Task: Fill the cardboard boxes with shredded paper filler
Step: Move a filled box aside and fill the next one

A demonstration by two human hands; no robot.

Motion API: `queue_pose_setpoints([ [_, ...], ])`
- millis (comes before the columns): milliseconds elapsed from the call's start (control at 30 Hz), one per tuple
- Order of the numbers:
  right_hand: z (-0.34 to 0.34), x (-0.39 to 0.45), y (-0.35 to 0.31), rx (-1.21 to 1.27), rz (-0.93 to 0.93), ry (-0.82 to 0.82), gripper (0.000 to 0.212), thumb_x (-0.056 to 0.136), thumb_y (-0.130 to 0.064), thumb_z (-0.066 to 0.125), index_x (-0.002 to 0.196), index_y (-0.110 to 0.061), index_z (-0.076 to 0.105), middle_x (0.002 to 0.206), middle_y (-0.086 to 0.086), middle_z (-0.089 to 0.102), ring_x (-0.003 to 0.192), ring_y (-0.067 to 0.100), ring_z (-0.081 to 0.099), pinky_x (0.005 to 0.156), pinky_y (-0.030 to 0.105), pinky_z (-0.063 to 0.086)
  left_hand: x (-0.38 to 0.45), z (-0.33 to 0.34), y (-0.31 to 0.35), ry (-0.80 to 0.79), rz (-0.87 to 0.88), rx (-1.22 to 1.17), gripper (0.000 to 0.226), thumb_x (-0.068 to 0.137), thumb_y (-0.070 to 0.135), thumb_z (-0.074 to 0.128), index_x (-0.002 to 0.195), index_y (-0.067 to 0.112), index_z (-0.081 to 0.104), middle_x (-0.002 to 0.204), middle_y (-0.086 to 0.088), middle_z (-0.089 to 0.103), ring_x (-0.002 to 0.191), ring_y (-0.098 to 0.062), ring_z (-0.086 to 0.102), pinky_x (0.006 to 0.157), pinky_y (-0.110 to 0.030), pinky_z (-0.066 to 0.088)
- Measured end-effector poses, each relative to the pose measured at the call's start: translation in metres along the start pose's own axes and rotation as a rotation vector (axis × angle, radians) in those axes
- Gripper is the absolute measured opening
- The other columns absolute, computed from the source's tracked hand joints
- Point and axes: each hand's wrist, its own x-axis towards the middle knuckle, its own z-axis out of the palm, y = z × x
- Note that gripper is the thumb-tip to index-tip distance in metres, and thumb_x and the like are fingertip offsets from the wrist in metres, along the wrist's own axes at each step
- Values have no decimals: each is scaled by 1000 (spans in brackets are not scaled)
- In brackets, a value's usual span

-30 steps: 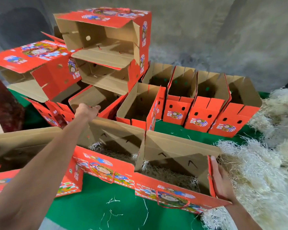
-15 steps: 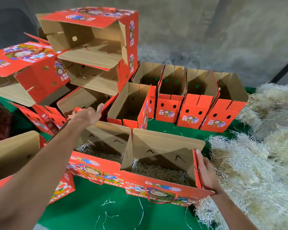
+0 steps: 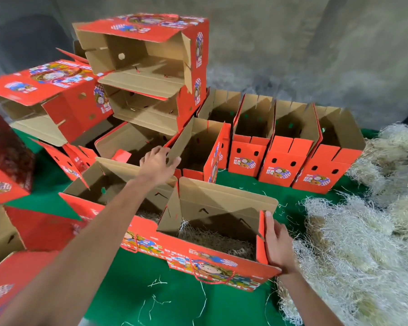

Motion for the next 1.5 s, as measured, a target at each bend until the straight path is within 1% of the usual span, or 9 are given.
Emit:
queue_pose_setpoints([
  [133,3,3,1,-23,-2,24,60,95,-70,37,108,-18,65,102,6,62,73,1,65,47,4,43,-5,-1,-4,18,24,-5,55,97,55,49,142,25,46,147,-2,48,139,-28,39,118,-54,26],
  [200,3,6,1,-37,16,35,55,93,-73,36,102,-26,63,103,8,61,83,9,64,51,11,48,-10,0,-6,18,26,11,51,97,52,50,141,26,48,147,-1,48,141,-26,37,120,-53,21],
  [300,8,8,-1,-51,20,31,49,93,-76,35,88,-35,60,103,10,61,90,22,65,78,36,53,-18,9,1,25,68,6,44,97,50,51,136,30,54,148,2,47,142,-23,35,120,-51,16],
  [400,14,8,-3,-59,-12,31,56,95,-74,33,84,-28,63,98,13,61,83,23,66,72,35,52,-24,19,16,10,69,-32,41,97,51,52,135,36,54,155,-2,38,146,-25,27,122,-51,11],
  [533,23,3,-7,-55,-1,66,53,94,-75,31,86,-32,61,95,6,66,86,25,67,82,43,55,-30,27,37,23,83,-77,38,96,47,54,132,35,57,158,-7,32,145,-29,29,120,-51,14],
  [700,41,-1,-11,-37,11,91,59,98,-70,32,89,-23,66,87,1,71,83,24,69,77,38,56,-34,30,50,55,45,-23,43,98,48,52,137,29,53,159,-6,27,144,-29,32,119,-51,18],
  [900,67,-6,-19,-34,29,135,53,98,-68,33,80,-28,61,77,-10,63,79,23,64,74,36,50,-35,34,41,61,22,29,52,102,52,40,147,25,43,165,-13,12,153,-31,8,123,-54,3],
  [1233,117,-10,-35,-52,-13,120,64,95,-76,27,89,-23,63,83,-1,67,81,26,64,69,36,46,-27,38,37,47,74,110,58,102,59,29,150,27,39,167,-9,2,154,-27,-8,119,-52,-12],
  [1500,154,-18,-53,-69,0,95,64,97,-73,26,93,-22,63,96,4,70,92,29,65,83,42,53,-23,41,41,23,119,133,58,102,60,25,147,28,44,167,-8,9,154,-23,-7,117,-52,-16],
])
